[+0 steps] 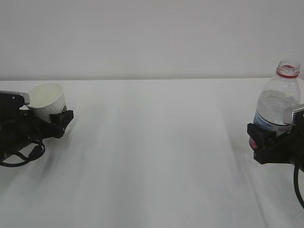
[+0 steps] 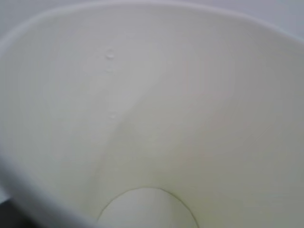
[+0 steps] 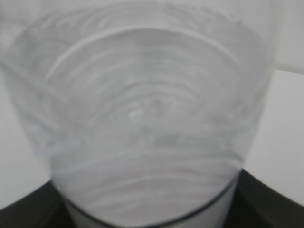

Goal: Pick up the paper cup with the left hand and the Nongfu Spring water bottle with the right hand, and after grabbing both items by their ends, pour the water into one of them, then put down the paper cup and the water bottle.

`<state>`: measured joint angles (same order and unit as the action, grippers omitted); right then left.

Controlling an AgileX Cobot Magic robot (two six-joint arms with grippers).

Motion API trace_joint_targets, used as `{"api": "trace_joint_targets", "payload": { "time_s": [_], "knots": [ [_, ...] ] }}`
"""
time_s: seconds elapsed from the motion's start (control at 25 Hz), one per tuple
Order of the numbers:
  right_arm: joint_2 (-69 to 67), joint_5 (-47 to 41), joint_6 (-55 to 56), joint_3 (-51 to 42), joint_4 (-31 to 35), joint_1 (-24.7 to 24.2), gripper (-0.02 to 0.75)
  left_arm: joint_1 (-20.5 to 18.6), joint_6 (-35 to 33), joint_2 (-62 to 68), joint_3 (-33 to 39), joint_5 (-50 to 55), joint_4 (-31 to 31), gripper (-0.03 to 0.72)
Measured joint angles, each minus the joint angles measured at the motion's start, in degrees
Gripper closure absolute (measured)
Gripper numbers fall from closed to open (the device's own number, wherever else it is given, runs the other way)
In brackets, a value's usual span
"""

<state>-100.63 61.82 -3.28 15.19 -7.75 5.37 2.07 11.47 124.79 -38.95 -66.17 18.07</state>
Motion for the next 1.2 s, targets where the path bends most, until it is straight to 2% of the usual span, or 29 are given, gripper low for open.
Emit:
{"api": "trace_joint_targets", "payload": {
  "time_s": [0.16,0.4,1.2],
  "knots": [
    [0.0,0.0,0.0,0.0,0.0,0.0,0.242,0.0,0.0,0.0,0.0,0.0,0.0,0.131],
    [0.0,0.0,-0.03,0.0,0.0,0.0,0.242,0.0,0.38,0.0,0.0,0.0,0.49,0.142],
    [0.0,0.0,-0.23,0.0,0.0,0.0,0.242,0.0,1.94,0.0,-0.13,-0.26,16.19,0.143]
  ]
}}
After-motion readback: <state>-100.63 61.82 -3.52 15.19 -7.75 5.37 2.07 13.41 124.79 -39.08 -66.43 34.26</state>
